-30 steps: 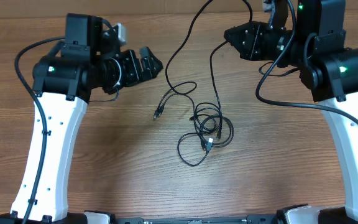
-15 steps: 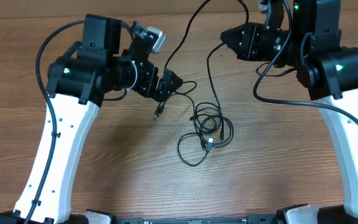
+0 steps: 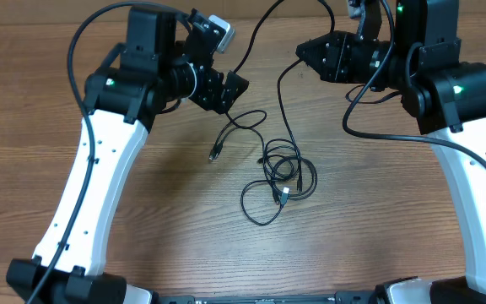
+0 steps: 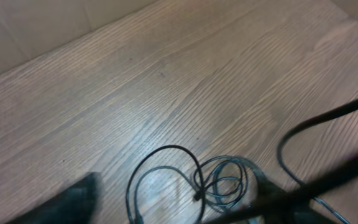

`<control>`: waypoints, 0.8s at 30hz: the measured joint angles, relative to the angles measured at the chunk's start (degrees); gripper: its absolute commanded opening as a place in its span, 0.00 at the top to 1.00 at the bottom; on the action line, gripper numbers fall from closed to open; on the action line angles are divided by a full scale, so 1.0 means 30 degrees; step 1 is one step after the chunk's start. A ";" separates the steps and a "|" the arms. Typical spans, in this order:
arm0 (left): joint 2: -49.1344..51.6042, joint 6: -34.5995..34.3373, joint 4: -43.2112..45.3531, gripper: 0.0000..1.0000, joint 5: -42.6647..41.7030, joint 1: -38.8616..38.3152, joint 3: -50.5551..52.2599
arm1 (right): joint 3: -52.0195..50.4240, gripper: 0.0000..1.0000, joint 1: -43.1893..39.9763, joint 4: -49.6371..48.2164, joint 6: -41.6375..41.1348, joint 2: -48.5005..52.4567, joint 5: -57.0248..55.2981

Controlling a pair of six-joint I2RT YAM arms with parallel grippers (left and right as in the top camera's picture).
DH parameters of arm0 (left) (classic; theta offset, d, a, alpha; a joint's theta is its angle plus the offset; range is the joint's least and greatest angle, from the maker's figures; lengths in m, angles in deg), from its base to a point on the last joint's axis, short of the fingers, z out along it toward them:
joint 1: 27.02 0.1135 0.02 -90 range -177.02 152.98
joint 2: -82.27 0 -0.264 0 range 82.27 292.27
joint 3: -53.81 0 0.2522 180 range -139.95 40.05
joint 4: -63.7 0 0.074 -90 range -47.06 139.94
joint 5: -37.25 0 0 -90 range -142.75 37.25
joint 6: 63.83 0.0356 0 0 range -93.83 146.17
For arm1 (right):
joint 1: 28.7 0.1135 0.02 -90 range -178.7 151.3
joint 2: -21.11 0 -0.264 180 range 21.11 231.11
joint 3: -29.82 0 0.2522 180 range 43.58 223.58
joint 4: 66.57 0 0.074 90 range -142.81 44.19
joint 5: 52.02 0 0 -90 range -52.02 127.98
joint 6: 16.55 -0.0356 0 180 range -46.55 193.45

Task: Untangle cables

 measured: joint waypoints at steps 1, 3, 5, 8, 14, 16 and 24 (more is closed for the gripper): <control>0.0124 -0.0044 0.0051 0.36 -0.0036 -0.0007 0.0000 | 0.0000 0.96 0.0000 0.0000 -0.0007 0.0000 0.0007; 0.0313 0.0029 0.0284 0.40 -0.0168 -0.0007 0.0000 | 0.0000 0.96 0.0000 -0.0007 -0.0015 0.0000 0.0000; 0.0342 -0.0117 0.0503 0.73 -0.0495 -0.0007 0.0000 | 0.0000 0.96 0.0000 -0.0007 -0.0015 0.0000 0.0000; 0.0342 -0.0393 0.1180 0.96 -0.1596 -0.0044 0.0000 | 0.0000 0.94 0.0000 0.0007 -0.0015 0.0000 0.0000; 0.0342 -0.1311 0.1821 0.96 -0.2528 -0.0124 0.0000 | 0.0000 0.85 0.0000 0.0321 0.0007 0.0000 -0.0707; 0.0342 -0.1596 0.1996 0.96 -0.2616 -0.0102 0.0000 | 0.0000 0.65 0.0000 0.0714 -0.0015 0.0000 -0.1297; 0.0204 -0.4699 0.3308 0.96 -0.1625 0.1348 -0.0204 | 0.0000 0.09 0.0000 0.2346 -0.0015 0.0000 -0.3745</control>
